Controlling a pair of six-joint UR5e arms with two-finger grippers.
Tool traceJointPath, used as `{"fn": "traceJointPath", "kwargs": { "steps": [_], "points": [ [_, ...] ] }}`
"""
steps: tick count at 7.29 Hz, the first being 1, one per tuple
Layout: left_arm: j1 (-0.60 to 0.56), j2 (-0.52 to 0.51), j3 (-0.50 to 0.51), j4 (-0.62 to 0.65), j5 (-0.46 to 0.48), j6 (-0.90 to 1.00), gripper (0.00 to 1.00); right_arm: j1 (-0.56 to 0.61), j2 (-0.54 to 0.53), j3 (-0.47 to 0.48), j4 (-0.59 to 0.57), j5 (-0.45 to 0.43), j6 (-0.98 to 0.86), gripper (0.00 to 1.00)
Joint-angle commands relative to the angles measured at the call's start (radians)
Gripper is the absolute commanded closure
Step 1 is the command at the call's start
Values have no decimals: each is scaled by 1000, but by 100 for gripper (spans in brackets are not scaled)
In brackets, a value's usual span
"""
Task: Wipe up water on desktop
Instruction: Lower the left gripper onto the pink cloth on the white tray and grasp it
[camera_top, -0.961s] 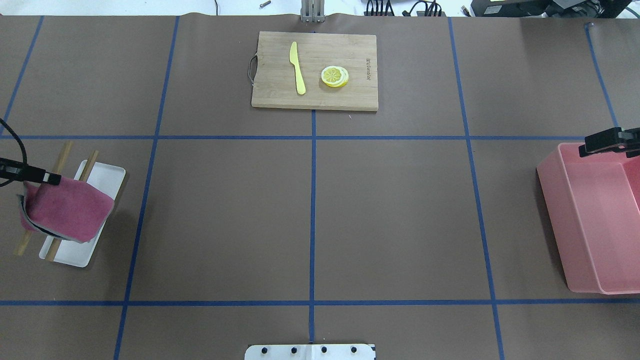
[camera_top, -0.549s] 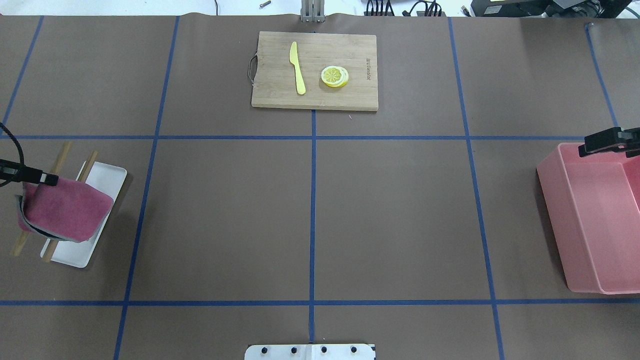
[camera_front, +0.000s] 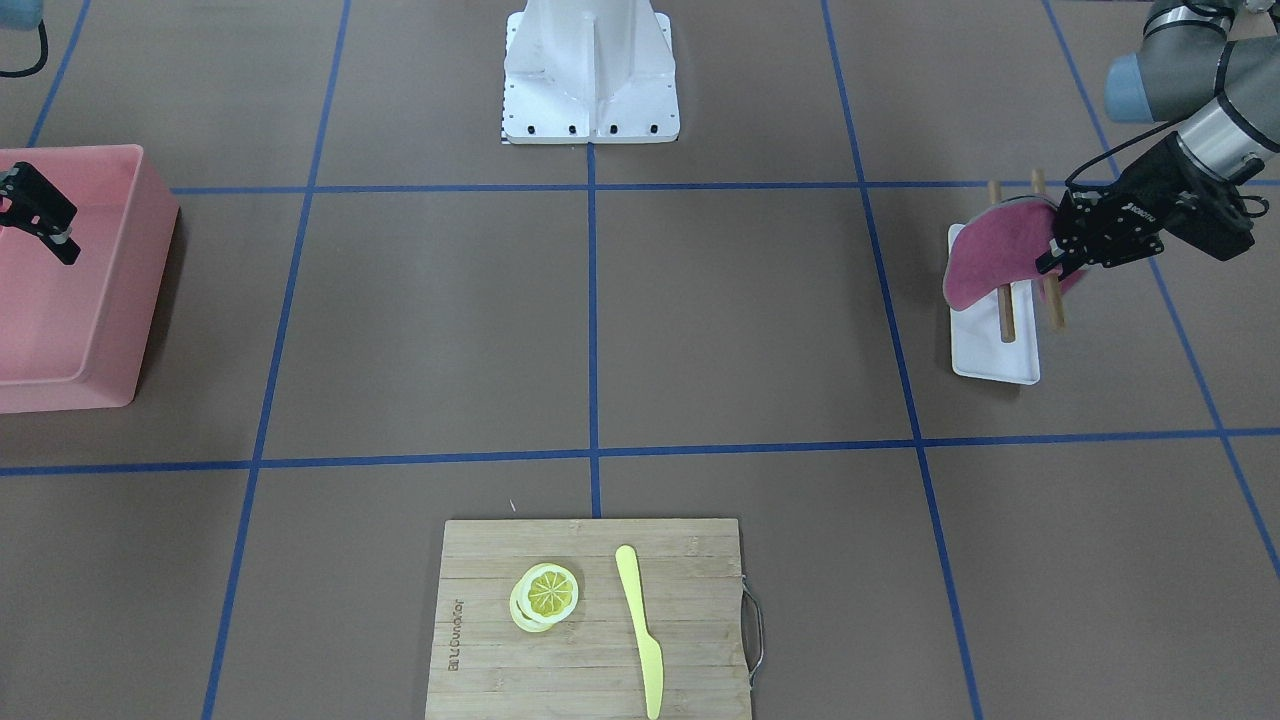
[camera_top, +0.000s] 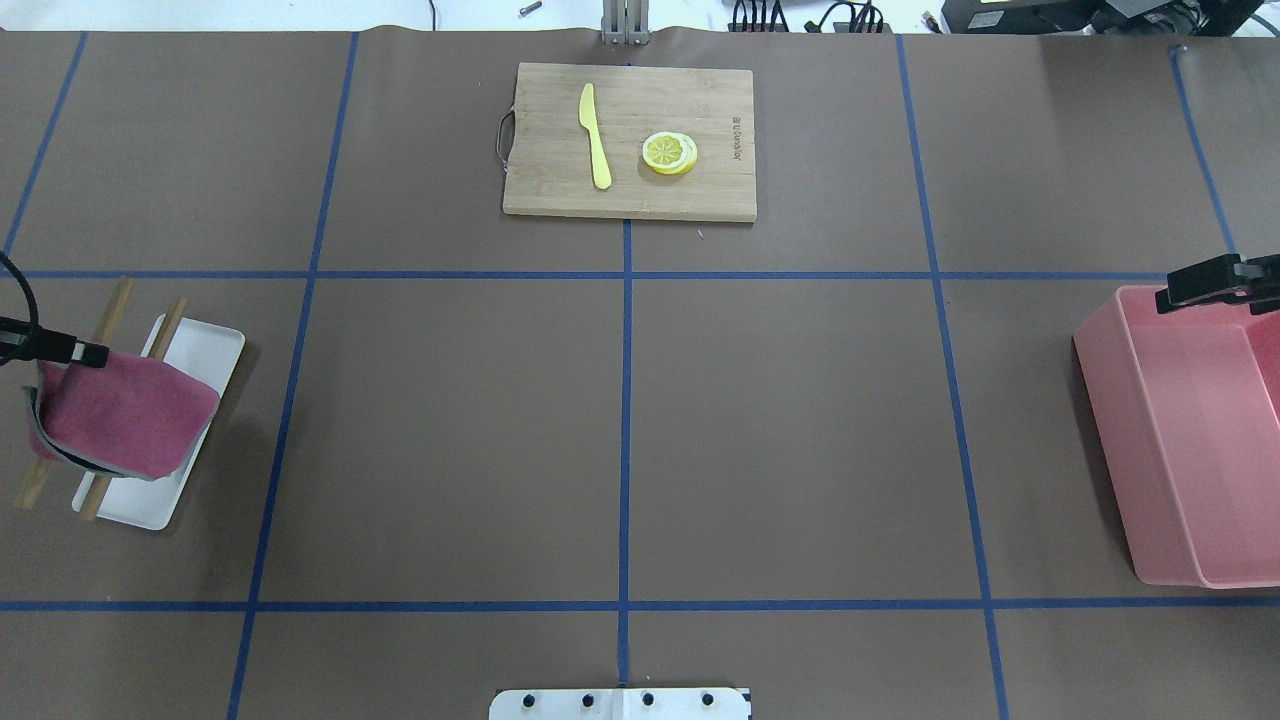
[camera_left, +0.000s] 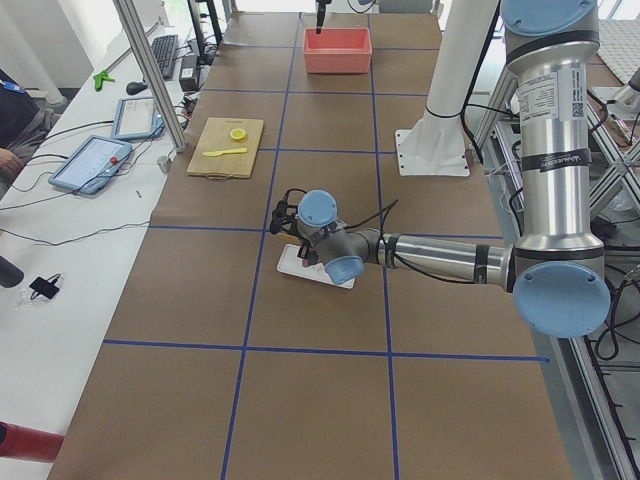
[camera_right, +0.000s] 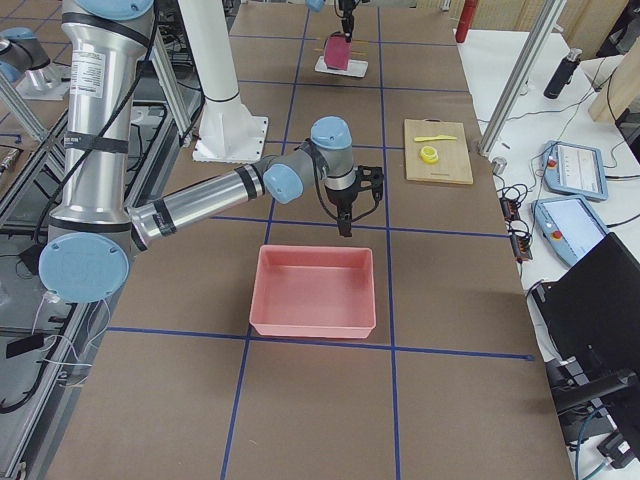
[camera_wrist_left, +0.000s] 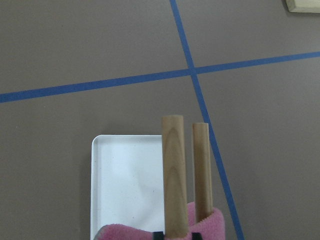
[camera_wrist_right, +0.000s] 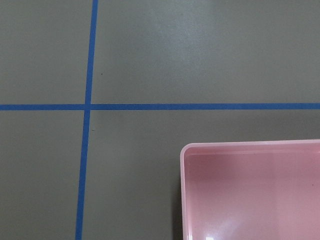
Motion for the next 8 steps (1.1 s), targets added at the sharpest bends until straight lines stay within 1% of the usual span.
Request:
{"fn": "traceJointPath", "kwargs": {
  "steps": [1, 2, 3, 8],
  "points": [
    [-11, 0, 4, 0, 1, 3, 45, 1, 2, -1, -1, 0, 2, 0],
    [-20, -2, 4, 2, 1, 4, 50, -1, 2, -1, -1, -1, 0, 0],
    [-26, 0, 4, 3, 1, 4, 60, -1, 2, -1, -1, -1, 0, 0],
    [-22, 1, 1, 0, 1, 0, 60, -1, 2, -4, -2, -1, 0, 0]
  ]
}}
